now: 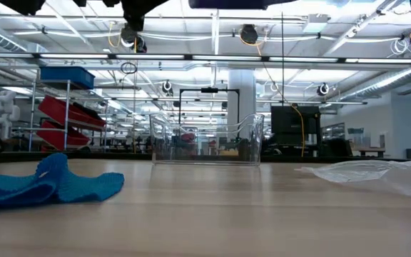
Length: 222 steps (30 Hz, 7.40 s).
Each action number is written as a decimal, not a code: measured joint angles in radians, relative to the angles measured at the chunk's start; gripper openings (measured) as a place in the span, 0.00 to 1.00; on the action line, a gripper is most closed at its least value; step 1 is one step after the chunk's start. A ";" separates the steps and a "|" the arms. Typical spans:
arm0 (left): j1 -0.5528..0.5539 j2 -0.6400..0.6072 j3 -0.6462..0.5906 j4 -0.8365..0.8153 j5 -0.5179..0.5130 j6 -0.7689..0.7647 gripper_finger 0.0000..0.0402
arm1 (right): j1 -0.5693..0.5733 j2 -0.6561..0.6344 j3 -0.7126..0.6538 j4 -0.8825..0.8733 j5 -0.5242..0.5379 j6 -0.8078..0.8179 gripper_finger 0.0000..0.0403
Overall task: Roll bandage
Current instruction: Roll the purple bandage
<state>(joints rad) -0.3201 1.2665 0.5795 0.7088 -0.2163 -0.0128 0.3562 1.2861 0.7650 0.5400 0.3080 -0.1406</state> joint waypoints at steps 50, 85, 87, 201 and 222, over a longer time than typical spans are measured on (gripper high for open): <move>0.021 0.176 0.140 -0.465 0.246 -0.374 0.01 | 0.022 -0.004 0.010 -0.105 0.651 -0.242 0.00; 0.025 0.151 0.139 -0.345 -0.004 -0.216 0.23 | 0.231 -0.034 0.010 0.017 0.774 -0.461 0.00; 0.025 0.150 0.139 -0.322 0.047 -0.217 0.23 | 0.229 -0.034 0.010 0.014 0.797 -0.440 0.00; -0.132 0.095 0.139 -0.193 -0.390 0.190 0.32 | 0.004 -0.118 0.009 -0.399 0.108 0.250 0.00; -0.043 0.144 0.139 -0.362 -0.283 -0.012 0.32 | 0.026 -0.118 0.009 -0.248 0.057 0.200 0.00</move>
<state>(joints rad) -0.3636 1.4106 0.7189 0.3467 -0.4998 -0.0243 0.3822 1.1678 0.7742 0.2915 0.3646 0.0594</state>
